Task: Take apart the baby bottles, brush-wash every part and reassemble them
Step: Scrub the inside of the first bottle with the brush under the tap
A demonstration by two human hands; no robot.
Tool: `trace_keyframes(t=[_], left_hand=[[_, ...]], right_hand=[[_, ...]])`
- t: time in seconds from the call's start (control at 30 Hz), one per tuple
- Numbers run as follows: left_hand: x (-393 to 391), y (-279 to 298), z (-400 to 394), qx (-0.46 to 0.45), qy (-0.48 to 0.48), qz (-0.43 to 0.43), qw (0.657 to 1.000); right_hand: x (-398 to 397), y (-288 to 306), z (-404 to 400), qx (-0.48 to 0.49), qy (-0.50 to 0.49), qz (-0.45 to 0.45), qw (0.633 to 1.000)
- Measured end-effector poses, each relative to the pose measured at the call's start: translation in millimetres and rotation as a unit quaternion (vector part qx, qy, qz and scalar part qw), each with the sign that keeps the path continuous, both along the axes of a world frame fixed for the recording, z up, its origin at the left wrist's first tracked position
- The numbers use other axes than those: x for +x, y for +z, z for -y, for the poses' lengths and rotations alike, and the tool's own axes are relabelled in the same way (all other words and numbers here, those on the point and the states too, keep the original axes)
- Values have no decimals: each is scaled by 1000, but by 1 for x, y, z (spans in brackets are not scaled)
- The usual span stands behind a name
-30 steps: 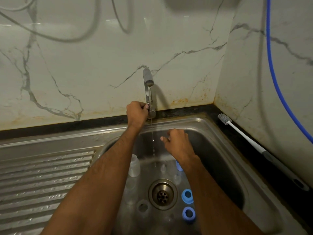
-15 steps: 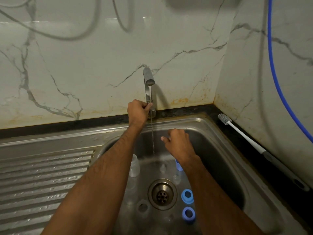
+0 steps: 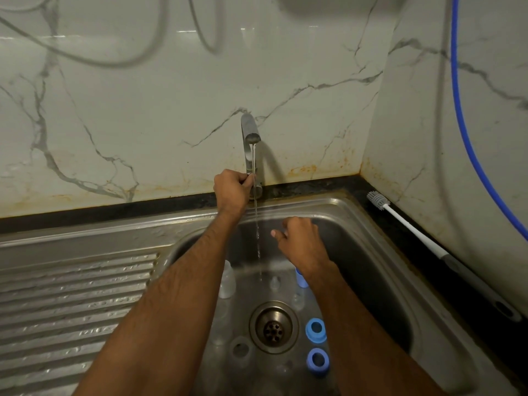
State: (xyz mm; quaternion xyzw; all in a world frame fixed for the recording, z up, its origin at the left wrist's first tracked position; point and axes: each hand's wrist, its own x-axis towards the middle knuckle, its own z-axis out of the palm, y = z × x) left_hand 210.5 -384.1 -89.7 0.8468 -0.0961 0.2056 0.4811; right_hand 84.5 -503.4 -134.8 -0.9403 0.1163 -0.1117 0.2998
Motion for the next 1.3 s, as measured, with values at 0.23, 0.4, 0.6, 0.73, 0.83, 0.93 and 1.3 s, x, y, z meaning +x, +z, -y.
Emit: trace_keyframes(t=[0.23, 0.4, 0.6, 0.73, 0.83, 0.93, 1.3], left_hand=[[-5, 1, -2, -2, -8, 7, 1000], [-10, -1, -3, 15, -1, 24, 1000], [-36, -19, -15, 82, 60, 13, 995], [-66, -45, -32, 123, 18, -21, 992], [-90, -55, -44, 160, 3, -36, 986], [-109, -58, -51, 202, -3, -31, 979], [-150, -38, 1, 276, -55, 58, 958]], right_hand=[[0, -1, -1, -4, 1, 2, 1000], [1, 0, 1, -4, -4, -1, 1000], [-1, 4, 4, -26, 10, 19, 999], [-6, 7, 1, -24, 31, 32, 999], [-16, 12, -2, -23, 22, 38, 999], [-27, 20, 1, -28, 7, 39, 999], [-98, 59, 75, -161, -112, 25, 980]])
